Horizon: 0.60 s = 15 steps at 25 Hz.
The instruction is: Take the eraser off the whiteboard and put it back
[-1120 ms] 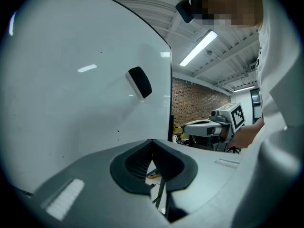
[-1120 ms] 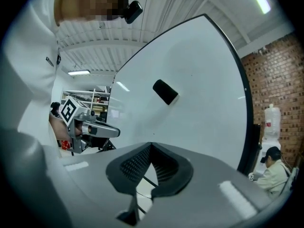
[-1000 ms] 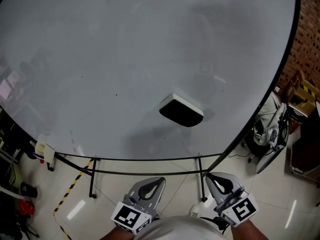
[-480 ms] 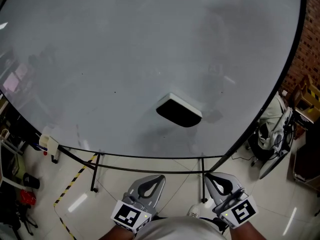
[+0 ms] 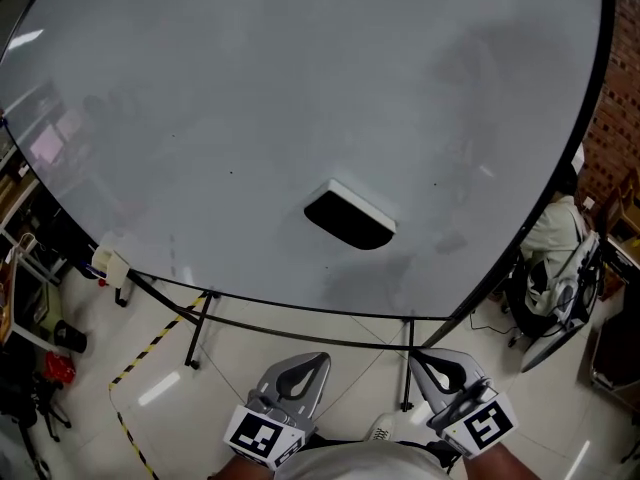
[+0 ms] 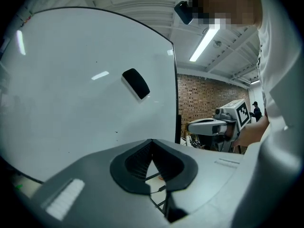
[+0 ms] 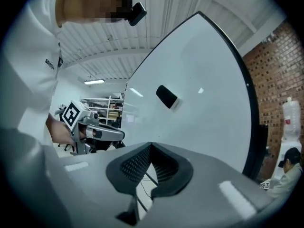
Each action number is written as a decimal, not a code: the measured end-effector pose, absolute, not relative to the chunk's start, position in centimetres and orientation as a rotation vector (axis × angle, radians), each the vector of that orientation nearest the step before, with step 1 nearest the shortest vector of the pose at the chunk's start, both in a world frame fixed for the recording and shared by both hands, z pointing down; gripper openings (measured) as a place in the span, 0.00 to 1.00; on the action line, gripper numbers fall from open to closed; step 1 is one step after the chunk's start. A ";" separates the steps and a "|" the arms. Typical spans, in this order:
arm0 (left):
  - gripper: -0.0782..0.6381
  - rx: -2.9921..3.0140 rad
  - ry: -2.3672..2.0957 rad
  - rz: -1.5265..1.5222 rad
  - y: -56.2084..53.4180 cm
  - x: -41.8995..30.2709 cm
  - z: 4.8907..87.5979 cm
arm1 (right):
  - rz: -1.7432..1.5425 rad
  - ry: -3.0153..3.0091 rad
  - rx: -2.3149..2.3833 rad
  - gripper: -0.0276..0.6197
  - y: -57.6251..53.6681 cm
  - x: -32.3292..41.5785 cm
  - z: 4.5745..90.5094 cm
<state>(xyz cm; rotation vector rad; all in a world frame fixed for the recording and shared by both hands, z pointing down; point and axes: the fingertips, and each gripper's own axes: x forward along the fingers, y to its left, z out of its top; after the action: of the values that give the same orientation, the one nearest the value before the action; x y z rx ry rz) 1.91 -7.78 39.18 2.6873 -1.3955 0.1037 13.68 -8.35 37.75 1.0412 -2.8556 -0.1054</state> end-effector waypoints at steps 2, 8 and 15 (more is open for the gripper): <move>0.13 2.689 -1.385 0.102 -7.1 2.0 39.4 | -0.128 -2.851 1.047 0.05 -8.2 13.7 37.8; 0.13 2.726 -1.322 0.071 -6.0 -0.3 39.0 | -0.130 -2.795 1.166 0.05 -7.1 12.6 37.2; 0.13 2.811 -1.160 0.033 -4.0 -5.0 38.4 | -0.099 -2.700 1.333 0.05 -4.4 8.3 37.3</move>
<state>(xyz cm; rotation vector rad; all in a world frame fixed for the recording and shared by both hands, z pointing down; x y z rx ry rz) -4.99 -3.97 38.45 2.8109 -1.1600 0.0331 8.28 -4.43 37.34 1.3334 -2.7002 -0.0993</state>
